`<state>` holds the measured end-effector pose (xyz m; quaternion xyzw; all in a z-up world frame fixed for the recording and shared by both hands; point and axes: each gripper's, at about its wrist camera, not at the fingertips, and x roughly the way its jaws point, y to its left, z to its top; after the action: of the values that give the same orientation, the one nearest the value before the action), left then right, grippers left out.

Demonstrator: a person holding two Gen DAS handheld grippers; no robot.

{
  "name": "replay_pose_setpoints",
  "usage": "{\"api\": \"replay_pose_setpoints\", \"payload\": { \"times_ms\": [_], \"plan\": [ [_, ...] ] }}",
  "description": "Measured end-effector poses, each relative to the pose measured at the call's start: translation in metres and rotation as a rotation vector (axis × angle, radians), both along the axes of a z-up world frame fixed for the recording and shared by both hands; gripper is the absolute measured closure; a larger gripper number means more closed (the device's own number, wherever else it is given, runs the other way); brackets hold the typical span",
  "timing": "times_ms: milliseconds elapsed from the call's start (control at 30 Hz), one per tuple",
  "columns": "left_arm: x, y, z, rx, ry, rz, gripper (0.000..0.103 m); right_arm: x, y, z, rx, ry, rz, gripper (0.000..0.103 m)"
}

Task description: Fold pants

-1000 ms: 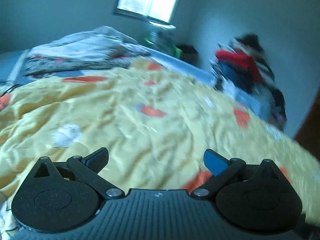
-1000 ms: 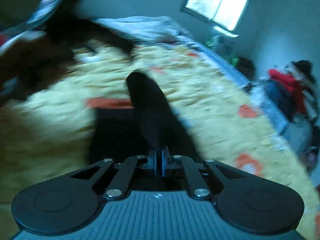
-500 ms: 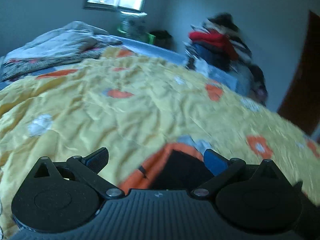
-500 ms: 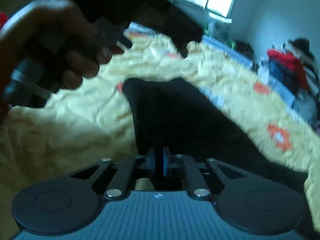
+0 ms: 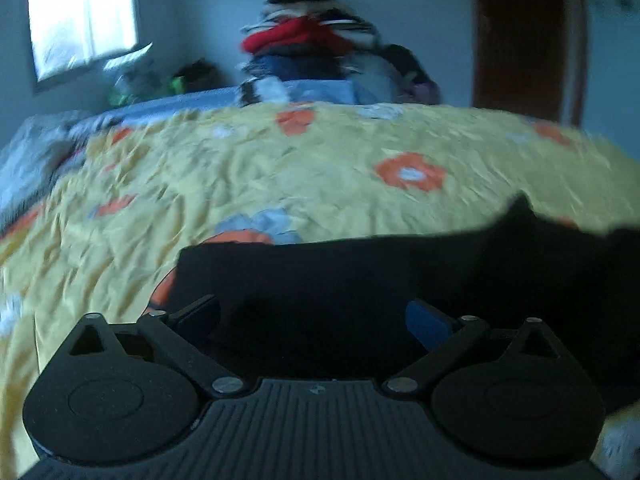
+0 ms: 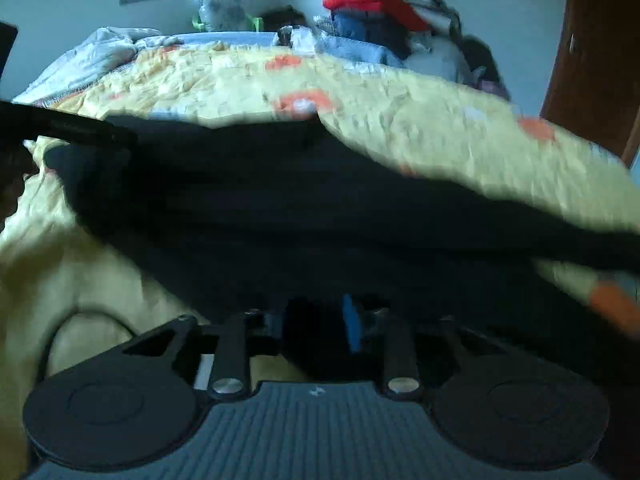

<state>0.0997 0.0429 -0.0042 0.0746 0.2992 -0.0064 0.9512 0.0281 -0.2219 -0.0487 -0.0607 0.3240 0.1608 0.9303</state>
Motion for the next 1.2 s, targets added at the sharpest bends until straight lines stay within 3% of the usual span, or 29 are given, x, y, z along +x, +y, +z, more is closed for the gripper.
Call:
{"api": "replay_pose_setpoints", "payload": {
  "times_ms": [100,167,333,467,633,767,933,1000,1033,1067,1200],
  "plan": [
    [-0.018,-0.021,0.008,0.018,-0.106,-0.101,0.002,-0.014,-0.024,0.007,0.090,0.006,0.010,0.071],
    [-0.024,-0.039,0.013,0.027,-0.146,-0.194,0.001,-0.012,-0.052,0.018,0.136,-0.032,-0.091,0.071],
    [-0.020,-0.082,0.007,-0.031,-0.073,-0.439,0.001,0.017,-0.133,0.044,0.149,-0.148,-0.408,0.069],
    [-0.022,-0.113,-0.017,-0.007,-0.066,-0.549,0.006,0.064,-0.200,0.053,0.237,-0.169,-0.572,0.041],
    [-0.023,-0.139,-0.045,0.063,-0.049,-0.622,0.022,0.113,-0.266,0.043,0.329,-0.126,-0.737,0.041],
    [-0.015,-0.145,-0.054,0.067,-0.023,-0.633,0.037,0.159,-0.286,0.025,0.278,-0.017,-0.824,0.041],
    [-0.007,-0.143,-0.053,0.048,-0.017,-0.626,0.065,0.191,-0.294,0.000,0.240,0.090,-0.890,0.035],
    [-0.006,-0.141,-0.051,0.027,-0.013,-0.637,0.076,0.197,-0.293,-0.004,0.190,0.066,-0.877,0.059],
    [-0.006,-0.140,-0.051,0.018,-0.009,-0.643,0.081,0.195,-0.291,-0.003,0.163,0.049,-0.876,0.086],
    [-0.006,-0.139,-0.051,0.009,-0.009,-0.648,0.082,0.190,-0.292,0.000,0.166,0.024,-0.875,0.094],
    [-0.005,-0.135,-0.051,-0.020,-0.014,-0.631,0.086,0.150,-0.300,0.023,0.305,-0.162,-0.863,0.097]
  ]
}}
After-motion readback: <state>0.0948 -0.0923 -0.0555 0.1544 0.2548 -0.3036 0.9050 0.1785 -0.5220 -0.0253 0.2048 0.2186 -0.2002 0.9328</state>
